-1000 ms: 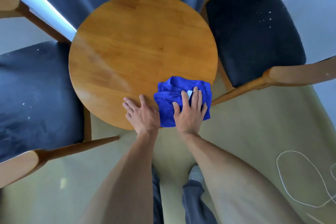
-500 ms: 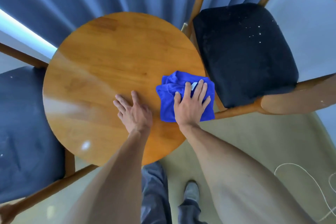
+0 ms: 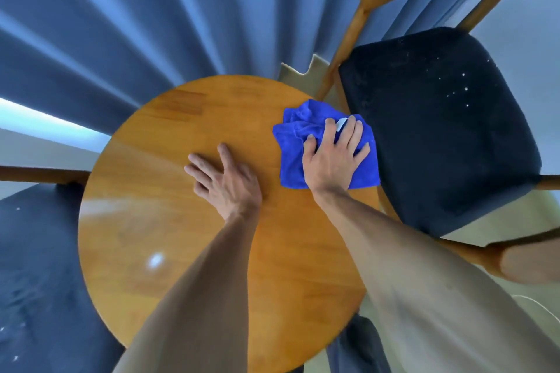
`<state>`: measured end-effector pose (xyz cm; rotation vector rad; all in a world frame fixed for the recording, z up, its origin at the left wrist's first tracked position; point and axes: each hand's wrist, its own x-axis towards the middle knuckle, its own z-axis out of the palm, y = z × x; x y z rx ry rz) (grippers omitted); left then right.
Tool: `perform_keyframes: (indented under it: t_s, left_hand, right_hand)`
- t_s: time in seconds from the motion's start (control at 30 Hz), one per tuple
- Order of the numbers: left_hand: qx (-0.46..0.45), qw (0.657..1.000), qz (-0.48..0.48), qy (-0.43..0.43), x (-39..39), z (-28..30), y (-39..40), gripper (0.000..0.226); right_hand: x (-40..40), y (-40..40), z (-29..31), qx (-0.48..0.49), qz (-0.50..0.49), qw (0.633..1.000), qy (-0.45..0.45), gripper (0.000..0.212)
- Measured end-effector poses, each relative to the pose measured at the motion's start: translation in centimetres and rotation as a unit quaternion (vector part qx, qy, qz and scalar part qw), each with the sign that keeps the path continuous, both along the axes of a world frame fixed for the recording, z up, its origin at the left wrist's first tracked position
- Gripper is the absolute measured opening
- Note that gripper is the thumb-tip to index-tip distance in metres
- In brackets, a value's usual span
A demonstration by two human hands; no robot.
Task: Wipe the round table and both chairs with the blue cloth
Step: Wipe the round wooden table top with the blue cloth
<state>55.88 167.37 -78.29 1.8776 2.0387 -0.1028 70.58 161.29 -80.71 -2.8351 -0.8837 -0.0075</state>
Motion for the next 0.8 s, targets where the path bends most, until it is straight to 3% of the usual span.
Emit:
perform_keyframes:
  t_s: [0.17,0.3,0.67,0.73,0.8]
  left_hand:
    - [0.026,0.999,0.036,-0.011,1.0,-0.9,0.0,0.055]
    - [0.039,0.998,0.054,-0.005,1.4,-1.0,0.6,0.050]
    - [0.096,0.994,0.041,-0.042,0.4,-0.3,9.4,0.054]
    - [0.104,0.991,0.046,-0.068,0.0,-0.1,10.7,0.057]
    - [0.112,0.989,0.035,-0.087,-0.3,0.2,11.6,0.058]
  right_hand:
    - [2.7,4.8,-0.2,0.002,-0.010,1.000,-0.019,0.049]
    - [3.9,9.0,0.4,0.019,0.005,1.000,0.017,0.042]
    - [0.0,19.8,1.1,0.037,0.156,0.986,0.054,0.042]
    - [-0.8,21.7,1.9,0.053,0.204,0.971,0.115,0.050]
    - [-0.2,23.2,2.7,0.124,0.171,0.958,0.193,0.051]
